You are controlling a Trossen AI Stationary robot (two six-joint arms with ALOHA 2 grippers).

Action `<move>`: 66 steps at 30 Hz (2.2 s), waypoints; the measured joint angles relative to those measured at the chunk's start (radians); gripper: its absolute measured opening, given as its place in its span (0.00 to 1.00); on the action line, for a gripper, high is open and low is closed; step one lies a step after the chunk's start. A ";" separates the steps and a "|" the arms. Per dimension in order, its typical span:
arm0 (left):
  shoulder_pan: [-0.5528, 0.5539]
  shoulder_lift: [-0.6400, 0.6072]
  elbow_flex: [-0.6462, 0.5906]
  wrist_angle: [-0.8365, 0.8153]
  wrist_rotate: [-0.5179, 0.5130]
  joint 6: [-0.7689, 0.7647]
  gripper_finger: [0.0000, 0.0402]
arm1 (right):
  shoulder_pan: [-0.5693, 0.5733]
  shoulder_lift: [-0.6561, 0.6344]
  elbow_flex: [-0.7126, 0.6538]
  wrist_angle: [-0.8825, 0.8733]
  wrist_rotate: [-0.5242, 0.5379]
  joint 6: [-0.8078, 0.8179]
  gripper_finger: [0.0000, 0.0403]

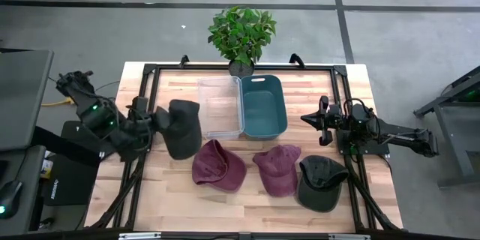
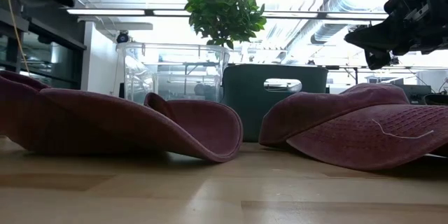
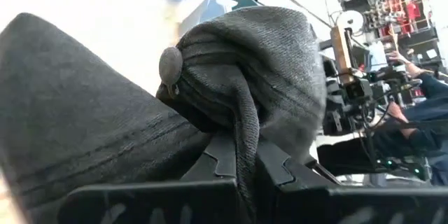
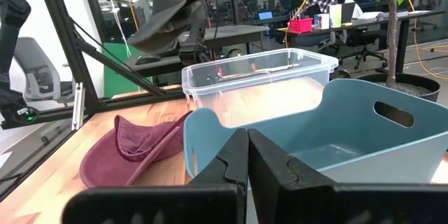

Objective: Pick & Place hat
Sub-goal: Put the left black cap into the transparent bin

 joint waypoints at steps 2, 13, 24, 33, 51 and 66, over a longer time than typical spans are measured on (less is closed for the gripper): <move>0.059 0.006 0.000 0.068 0.025 0.085 0.00 | 0.000 0.000 0.000 0.000 0.000 0.000 0.00; 0.396 0.090 0.000 0.374 0.223 0.516 0.00 | 0.000 0.000 0.000 0.000 0.000 0.000 0.00; 0.653 0.154 -0.001 0.596 0.445 0.989 0.00 | 0.000 0.000 0.000 0.000 0.000 0.000 0.00; 0.748 0.217 -0.002 0.665 0.472 1.136 0.00 | 0.000 0.000 0.000 0.000 0.000 0.000 0.00; 0.800 0.384 -0.001 0.695 0.399 1.167 0.00 | 0.000 0.000 0.000 -0.001 0.000 0.000 0.00; 0.798 0.475 0.000 0.675 0.407 1.110 0.00 | 0.000 0.000 0.000 -0.001 0.000 0.000 0.00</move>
